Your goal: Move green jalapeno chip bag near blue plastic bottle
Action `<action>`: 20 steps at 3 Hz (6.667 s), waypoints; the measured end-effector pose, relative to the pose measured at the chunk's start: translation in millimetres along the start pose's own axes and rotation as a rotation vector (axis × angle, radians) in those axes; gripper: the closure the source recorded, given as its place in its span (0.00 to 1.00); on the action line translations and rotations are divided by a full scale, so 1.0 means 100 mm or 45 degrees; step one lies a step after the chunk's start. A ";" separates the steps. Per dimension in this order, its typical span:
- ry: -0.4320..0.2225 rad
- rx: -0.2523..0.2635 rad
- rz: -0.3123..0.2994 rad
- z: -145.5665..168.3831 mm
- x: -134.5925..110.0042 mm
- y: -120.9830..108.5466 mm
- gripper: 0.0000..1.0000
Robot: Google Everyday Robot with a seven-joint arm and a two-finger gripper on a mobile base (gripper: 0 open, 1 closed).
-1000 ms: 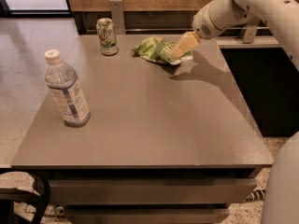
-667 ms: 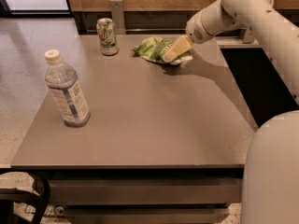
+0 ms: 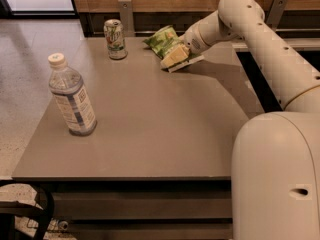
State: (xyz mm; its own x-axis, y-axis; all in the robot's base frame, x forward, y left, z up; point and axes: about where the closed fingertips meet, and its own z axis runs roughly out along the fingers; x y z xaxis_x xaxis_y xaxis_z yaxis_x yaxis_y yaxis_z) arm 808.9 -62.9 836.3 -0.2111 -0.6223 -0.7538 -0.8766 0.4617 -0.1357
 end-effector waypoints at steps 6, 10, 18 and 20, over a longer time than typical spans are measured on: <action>0.006 -0.017 0.000 0.08 -0.01 0.04 1.00; -0.039 0.201 -0.099 -1.27 -0.45 0.02 1.00; 0.172 -0.407 -0.748 -1.60 -0.43 2.97 1.00; 0.186 -0.435 -0.772 -1.57 -0.45 3.04 0.57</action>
Offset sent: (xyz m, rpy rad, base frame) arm 0.0002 0.0017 -0.0021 -0.0009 0.0026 0.0018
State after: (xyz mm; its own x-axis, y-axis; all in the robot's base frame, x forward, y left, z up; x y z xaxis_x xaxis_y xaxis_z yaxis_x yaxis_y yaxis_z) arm 483.9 6.4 930.2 0.3223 -0.7961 -0.5121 -0.9393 -0.2020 -0.2772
